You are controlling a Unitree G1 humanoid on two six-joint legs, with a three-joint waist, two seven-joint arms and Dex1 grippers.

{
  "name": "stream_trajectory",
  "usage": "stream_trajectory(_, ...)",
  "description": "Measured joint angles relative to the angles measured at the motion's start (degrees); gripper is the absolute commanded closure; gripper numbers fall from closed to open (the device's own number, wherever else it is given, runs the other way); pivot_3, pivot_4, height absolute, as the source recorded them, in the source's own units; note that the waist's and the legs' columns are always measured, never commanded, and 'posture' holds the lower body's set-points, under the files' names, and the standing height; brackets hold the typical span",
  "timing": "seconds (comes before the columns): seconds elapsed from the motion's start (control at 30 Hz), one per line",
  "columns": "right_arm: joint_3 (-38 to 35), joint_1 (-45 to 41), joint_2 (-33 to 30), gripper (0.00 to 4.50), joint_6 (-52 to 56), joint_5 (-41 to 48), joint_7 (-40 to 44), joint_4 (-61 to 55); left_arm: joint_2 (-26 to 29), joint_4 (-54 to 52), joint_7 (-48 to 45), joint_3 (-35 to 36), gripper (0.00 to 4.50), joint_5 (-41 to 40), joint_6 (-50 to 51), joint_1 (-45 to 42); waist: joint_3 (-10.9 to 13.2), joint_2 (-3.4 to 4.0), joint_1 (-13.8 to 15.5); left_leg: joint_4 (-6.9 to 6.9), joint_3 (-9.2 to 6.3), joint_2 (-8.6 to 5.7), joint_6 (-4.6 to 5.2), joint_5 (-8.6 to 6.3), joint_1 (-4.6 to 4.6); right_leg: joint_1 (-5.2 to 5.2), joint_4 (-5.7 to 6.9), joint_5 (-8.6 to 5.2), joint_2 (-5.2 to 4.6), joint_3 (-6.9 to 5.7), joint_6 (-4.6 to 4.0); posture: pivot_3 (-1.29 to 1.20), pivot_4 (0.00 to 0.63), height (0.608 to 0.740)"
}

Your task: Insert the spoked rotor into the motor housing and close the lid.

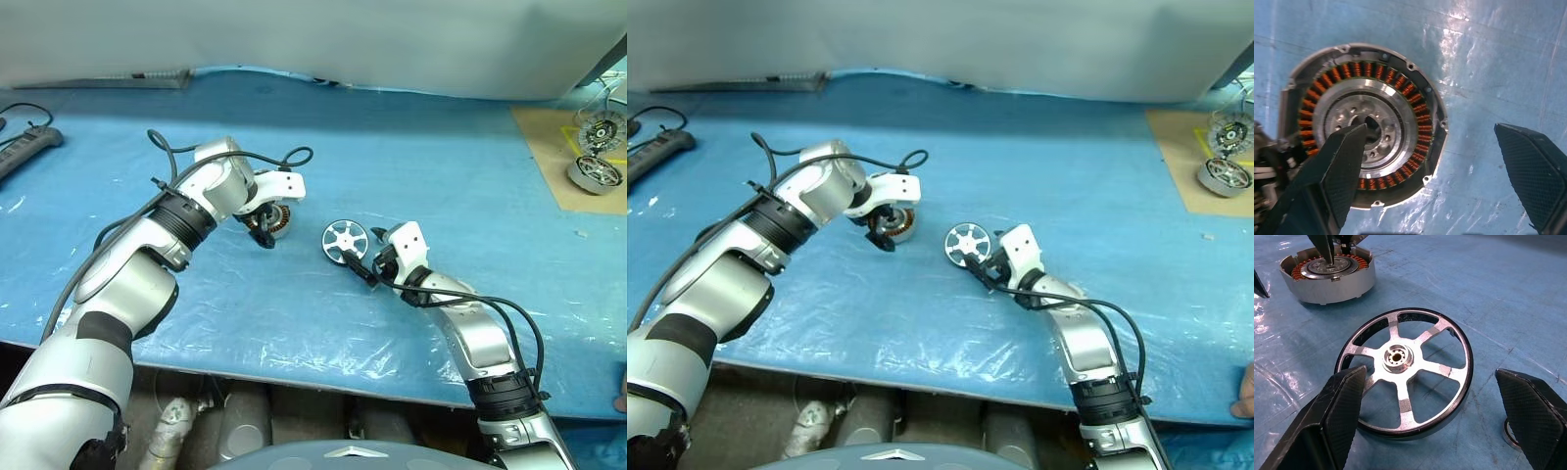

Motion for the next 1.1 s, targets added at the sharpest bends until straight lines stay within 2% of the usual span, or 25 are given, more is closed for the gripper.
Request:
stream_trajectory(0.3,0.07,-0.02,0.44,0.00,0.00,-0.09,-0.64,0.00,-1.66,0.78,1.59,0.02,0.04,1.59,0.05,0.54,0.01,-0.02,-0.01,-0.03,0.00,-0.01,0.00,0.00,0.00,0.01,-0.04,0.00,0.00,0.00,0.00,0.00,0.150,0.740)
stream_trajectory(0.53,0.09,-0.06,0.70,0.00,-0.01,-0.13,-1.03,0.00,-3.14,2.65,4.26,1.38,2.31,2.31,0.83,0.45,0.01,-0.02,0.00,-0.05,0.00,-0.01,0.00,0.00,0.06,0.06,-0.07,0.00,-0.01,0.00,0.00,0.00,0.150,0.740)
stream_trajectory(0.57,0.09,-0.07,0.73,0.00,-0.03,-0.14,-1.06,0.00,-3.17,2.57,4.24,1.51,2.40,2.32,1.16,0.47,0.01,-0.02,0.01,-0.06,0.00,-0.02,0.00,0.00,0.09,0.08,-0.08,0.00,-0.01,0.01,0.00,0.00,0.150,0.740)
stream_trajectory(0.87,0.24,-0.06,1.15,0.00,-0.08,-0.55,-1.66,0.00,-2.39,-2.69,3.19,1.64,2.40,2.71,5.46,2.23,0.01,-0.02,0.00,-0.12,0.01,-0.02,0.00,0.00,0.10,0.08,-0.14,0.00,-0.02,0.00,0.00,0.00,0.150,0.740)
stream_trajectory(1.1,0.64,0.01,1.63,0.00,-0.16,-0.81,-1.85,0.01,-0.02,-14.64,-0.34,1.13,2.40,2.09,13.48,6.01,0.01,-0.01,-0.05,-0.21,0.02,0.02,0.00,0.00,0.08,0.09,-0.30,0.00,-0.02,-0.01,0.00,0.00,0.150,0.740)
